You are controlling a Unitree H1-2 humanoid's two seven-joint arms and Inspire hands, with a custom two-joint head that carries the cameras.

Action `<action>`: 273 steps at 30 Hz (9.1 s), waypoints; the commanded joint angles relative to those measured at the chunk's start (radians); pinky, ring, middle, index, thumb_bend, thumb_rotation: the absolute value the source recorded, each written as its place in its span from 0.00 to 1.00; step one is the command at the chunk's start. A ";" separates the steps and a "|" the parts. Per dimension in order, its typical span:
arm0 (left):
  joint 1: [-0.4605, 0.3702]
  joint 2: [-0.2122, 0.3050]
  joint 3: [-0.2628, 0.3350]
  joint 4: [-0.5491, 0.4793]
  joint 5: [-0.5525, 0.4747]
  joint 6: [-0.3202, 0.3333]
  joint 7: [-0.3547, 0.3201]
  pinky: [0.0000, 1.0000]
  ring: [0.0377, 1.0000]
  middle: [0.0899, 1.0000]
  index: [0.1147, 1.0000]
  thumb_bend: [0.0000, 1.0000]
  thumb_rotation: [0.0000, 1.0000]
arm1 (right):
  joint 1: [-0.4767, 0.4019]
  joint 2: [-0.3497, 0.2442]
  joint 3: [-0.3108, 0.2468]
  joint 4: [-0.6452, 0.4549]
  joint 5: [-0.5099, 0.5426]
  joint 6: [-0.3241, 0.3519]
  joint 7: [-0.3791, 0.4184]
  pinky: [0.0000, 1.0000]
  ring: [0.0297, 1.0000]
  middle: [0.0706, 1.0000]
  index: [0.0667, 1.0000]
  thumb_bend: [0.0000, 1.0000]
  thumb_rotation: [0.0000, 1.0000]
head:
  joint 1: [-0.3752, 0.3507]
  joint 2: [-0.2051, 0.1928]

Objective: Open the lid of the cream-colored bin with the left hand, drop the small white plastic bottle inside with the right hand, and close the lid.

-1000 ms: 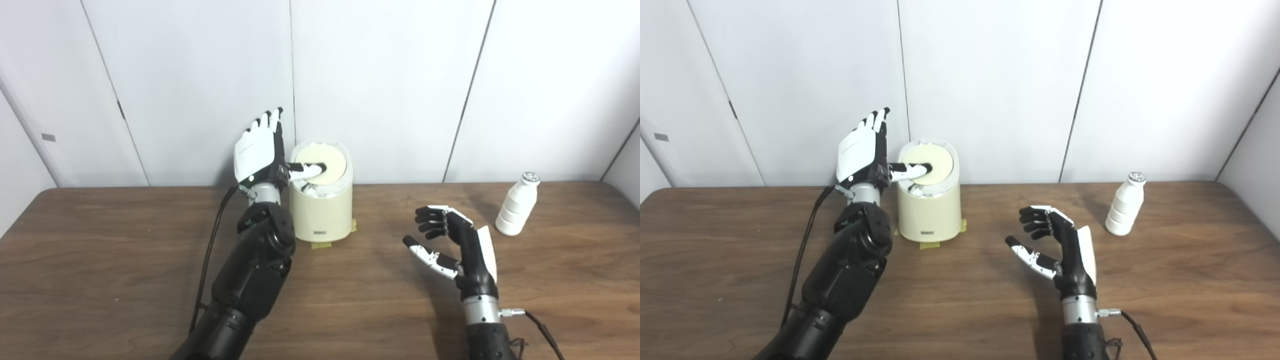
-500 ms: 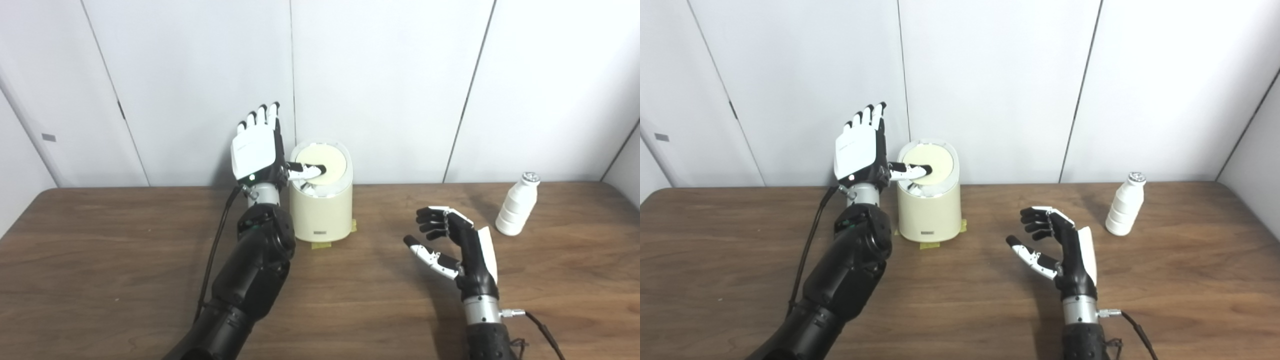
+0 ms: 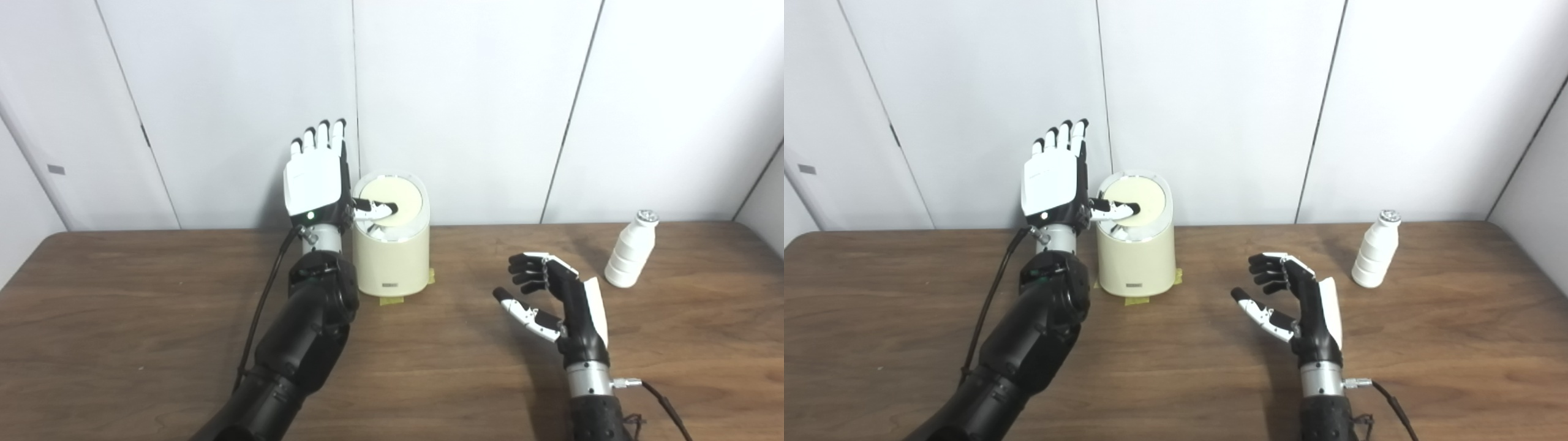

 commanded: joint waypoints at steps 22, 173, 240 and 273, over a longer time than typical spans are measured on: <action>-0.003 -0.037 0.105 -0.068 0.137 0.010 -0.169 1.00 1.00 1.00 1.00 0.65 1.00 | 0.037 0.018 0.009 0.007 -0.016 -0.008 -0.007 0.49 0.55 0.57 0.57 0.35 0.13 | 0.000 -0.002; 0.669 0.017 0.388 -0.421 -0.887 -0.735 -0.227 0.69 0.76 0.74 0.72 0.15 0.78 | -0.214 -0.292 -0.242 0.150 0.045 0.093 -0.014 0.85 0.92 0.92 0.92 0.89 0.30 | -0.011 -0.005; 0.676 0.025 0.390 -0.439 -0.880 -0.725 -0.234 0.70 0.76 0.75 0.72 0.16 0.81 | -0.404 -0.280 -0.161 0.564 0.072 -0.090 -0.239 0.35 0.40 0.46 0.46 0.52 0.00 | -0.001 0.000; 0.663 0.014 0.379 -0.407 -0.855 -0.709 -0.222 0.69 0.75 0.75 0.72 0.15 0.81 | -0.352 -0.137 -0.052 -0.002 0.136 -0.138 0.036 0.37 0.41 0.45 0.47 0.52 0.00 | -0.001 -0.018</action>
